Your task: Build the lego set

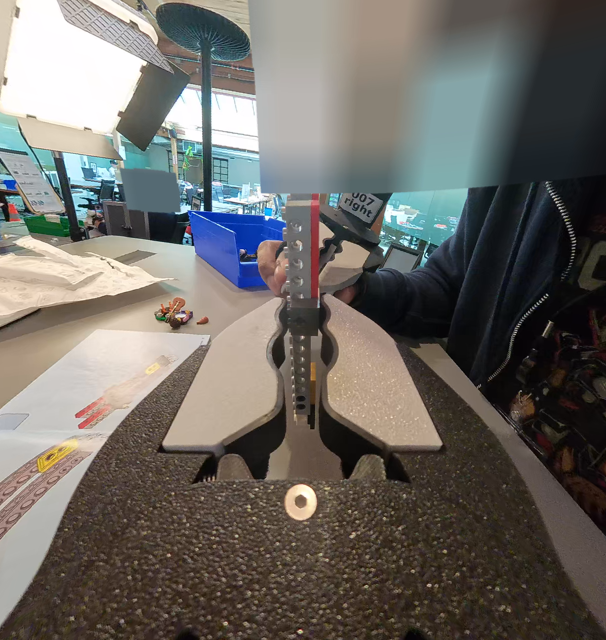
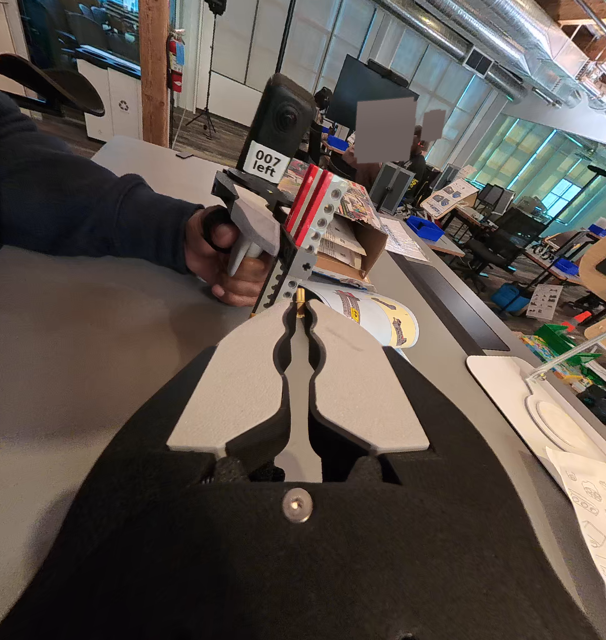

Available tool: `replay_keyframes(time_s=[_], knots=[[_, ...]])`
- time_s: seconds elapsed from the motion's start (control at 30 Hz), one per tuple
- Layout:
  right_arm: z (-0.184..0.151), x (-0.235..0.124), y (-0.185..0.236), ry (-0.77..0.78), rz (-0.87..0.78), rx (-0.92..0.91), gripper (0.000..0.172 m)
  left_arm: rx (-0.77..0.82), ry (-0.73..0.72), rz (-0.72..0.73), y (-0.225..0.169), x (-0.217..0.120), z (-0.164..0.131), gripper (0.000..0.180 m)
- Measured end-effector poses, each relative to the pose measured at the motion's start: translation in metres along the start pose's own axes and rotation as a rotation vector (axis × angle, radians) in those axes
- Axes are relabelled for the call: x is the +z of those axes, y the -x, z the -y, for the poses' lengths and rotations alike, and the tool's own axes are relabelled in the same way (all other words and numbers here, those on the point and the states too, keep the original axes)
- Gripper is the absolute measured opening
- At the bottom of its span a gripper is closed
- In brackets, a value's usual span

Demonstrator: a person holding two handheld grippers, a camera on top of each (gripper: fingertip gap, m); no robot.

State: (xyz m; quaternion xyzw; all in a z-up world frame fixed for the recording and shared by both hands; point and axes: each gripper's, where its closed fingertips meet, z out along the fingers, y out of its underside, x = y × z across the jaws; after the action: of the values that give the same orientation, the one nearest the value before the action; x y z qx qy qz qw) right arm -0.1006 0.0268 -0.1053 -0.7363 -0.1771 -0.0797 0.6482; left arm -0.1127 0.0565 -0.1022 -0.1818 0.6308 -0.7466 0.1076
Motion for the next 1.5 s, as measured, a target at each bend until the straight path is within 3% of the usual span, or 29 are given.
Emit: replay_keyframes(time_s=[0.3, 0.8, 1.2, 1.5], knots=[[0.002, 0.001, 0.000, 0.023, -0.045, -0.082, 0.004, 0.048, 0.047, 0.018, -0.001, 0.003, -0.005, 0.016], [-0.003, 0.004, 0.001, 0.163, -0.244, -0.555, 0.004, 0.056, 0.094, 0.027, -0.003, 0.005, -0.009, 0.016], [-0.010, 0.006, 0.002, 0.220, -0.288, -0.709, 0.004, 0.025, 0.152, 0.032, -0.001, 0.004, -0.017, 0.016], [-0.018, 0.008, 0.005, 0.287, -0.268, -0.780, 0.004, 0.116, 0.243, 0.070, 0.000, 0.002, -0.025, 0.016]])
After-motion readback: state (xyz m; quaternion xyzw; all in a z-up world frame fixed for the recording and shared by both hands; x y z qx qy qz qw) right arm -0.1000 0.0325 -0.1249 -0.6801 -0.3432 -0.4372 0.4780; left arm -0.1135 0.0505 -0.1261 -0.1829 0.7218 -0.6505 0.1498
